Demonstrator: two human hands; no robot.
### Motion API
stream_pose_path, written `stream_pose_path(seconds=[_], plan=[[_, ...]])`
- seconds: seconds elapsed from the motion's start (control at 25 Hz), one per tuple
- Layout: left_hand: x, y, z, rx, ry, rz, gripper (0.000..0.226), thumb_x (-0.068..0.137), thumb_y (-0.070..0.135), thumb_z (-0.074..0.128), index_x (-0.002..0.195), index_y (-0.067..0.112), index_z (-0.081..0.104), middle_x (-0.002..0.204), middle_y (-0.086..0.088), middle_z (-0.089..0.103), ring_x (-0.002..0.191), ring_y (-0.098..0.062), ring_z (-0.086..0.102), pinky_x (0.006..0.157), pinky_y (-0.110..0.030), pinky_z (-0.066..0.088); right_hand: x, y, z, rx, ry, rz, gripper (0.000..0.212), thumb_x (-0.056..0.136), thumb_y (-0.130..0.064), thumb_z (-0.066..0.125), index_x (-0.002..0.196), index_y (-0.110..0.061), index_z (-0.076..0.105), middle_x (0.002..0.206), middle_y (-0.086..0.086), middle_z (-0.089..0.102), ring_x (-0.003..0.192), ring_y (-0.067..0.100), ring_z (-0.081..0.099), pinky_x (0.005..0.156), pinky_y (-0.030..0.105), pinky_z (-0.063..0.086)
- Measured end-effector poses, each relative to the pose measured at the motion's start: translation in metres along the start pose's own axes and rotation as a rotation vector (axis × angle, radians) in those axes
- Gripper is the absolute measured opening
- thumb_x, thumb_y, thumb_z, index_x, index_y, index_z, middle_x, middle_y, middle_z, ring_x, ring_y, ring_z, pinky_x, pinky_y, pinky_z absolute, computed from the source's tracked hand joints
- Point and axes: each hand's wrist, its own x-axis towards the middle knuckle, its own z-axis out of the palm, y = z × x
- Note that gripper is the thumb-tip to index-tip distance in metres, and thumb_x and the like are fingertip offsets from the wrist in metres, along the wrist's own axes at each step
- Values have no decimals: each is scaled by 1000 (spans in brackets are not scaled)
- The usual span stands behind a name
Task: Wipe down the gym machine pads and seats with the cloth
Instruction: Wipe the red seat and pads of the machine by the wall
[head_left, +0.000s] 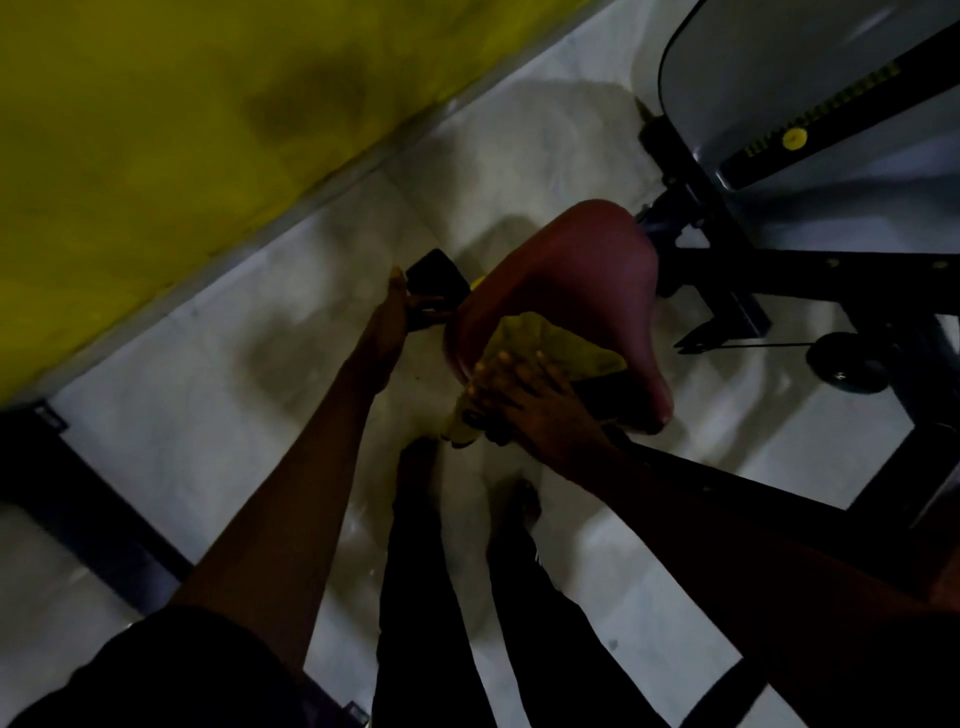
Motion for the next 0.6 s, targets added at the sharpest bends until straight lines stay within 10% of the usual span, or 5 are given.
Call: stream_pose_path(seconds=[0.2, 0.6], plan=[[2, -5, -8, -56, -37, -42, 92, 98, 63, -3, 122, 9, 66, 119, -8, 70, 88, 7, 64, 118, -44, 8, 18, 2, 2, 3, -13, -157, 58, 86, -31, 57, 144, -22, 54, 156, 2, 43, 146, 28, 36, 117, 53, 22], [17, -12, -14, -173, -75, 0, 102, 94, 66, -11, 124, 5, 64, 115, -16, 71, 94, 5, 67, 118, -49, -10, 41, 3, 9, 80, -76, -328, 47, 86, -39, 58, 127, -16, 68, 145, 5, 55, 141, 32, 43, 121, 51, 8]])
